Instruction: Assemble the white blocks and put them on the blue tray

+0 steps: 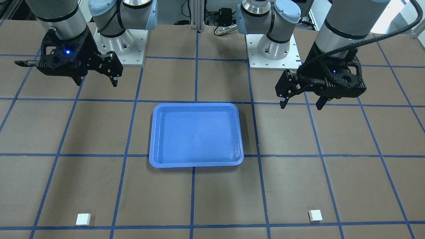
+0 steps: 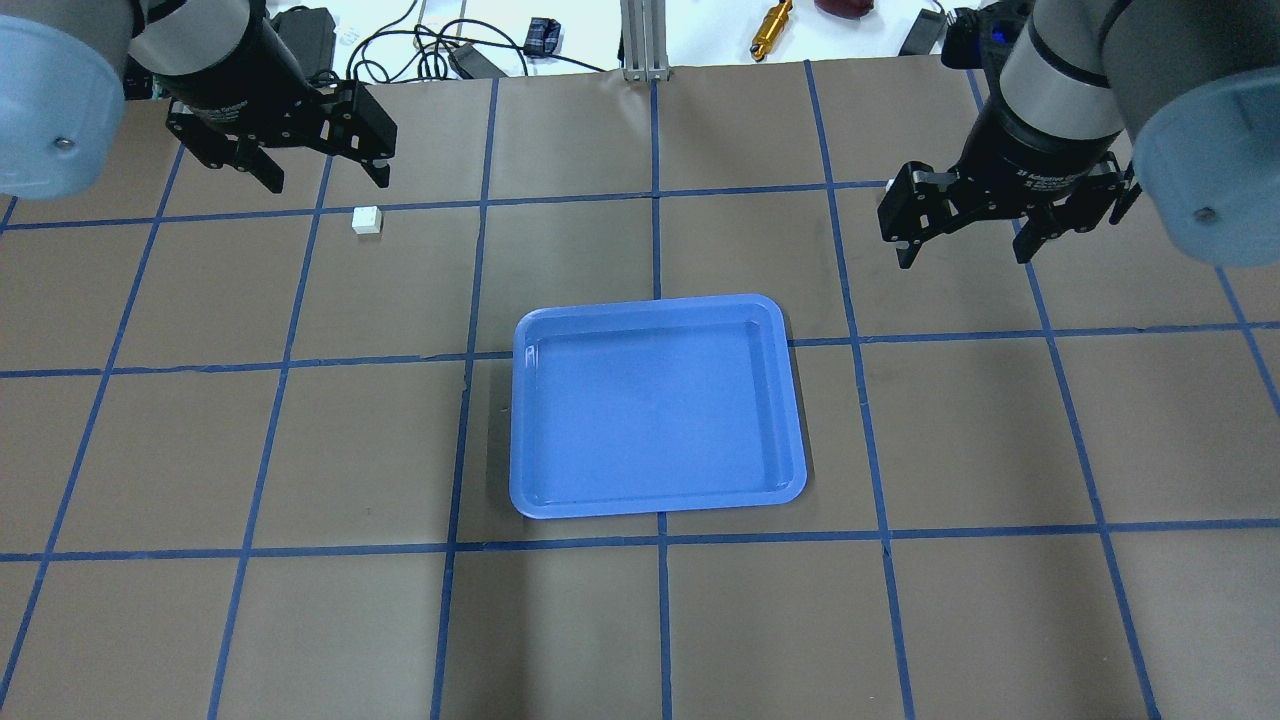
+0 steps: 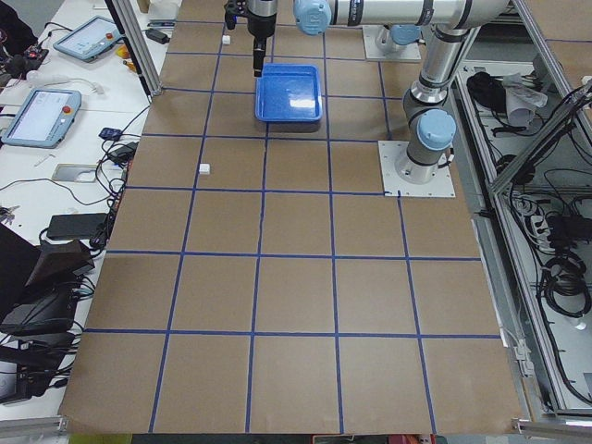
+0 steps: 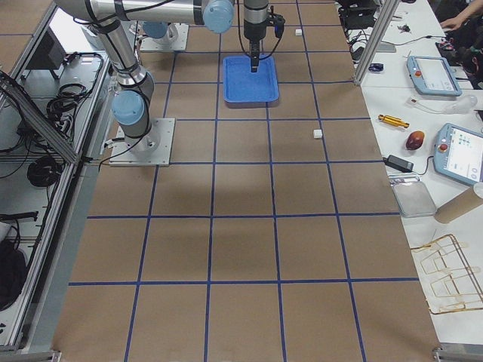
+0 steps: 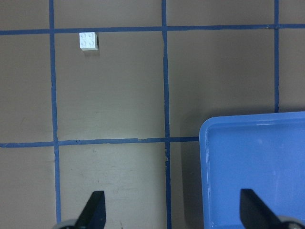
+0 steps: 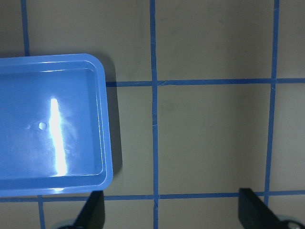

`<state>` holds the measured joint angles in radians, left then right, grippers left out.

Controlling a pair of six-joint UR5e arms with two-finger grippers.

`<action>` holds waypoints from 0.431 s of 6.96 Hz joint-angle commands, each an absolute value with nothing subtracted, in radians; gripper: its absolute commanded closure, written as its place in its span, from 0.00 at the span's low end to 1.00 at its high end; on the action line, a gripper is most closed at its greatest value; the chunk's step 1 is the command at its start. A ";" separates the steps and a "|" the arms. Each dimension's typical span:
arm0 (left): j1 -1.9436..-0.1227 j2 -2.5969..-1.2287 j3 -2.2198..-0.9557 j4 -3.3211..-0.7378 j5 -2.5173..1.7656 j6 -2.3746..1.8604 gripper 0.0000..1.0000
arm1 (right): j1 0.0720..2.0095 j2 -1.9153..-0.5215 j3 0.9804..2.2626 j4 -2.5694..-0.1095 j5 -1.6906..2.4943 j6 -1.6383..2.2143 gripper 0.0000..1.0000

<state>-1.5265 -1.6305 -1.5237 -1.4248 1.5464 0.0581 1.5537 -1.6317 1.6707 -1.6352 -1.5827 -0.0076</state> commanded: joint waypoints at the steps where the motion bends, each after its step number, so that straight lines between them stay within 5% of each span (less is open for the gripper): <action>1: -1.529 -1.631 -1.525 -1.425 1.542 0.061 0.00 | 1.552 -1.631 1.669 -1.643 -1.592 -0.015 0.00; 3: -1.529 -1.632 -1.525 -1.413 1.552 0.083 0.00 | 1.546 -1.628 1.677 -1.641 -1.589 -0.017 0.00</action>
<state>-1.5291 -1.6299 -1.5253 -1.4245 1.5489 0.0628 1.5482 -1.6288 1.6741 -1.6396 -1.5919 -0.0158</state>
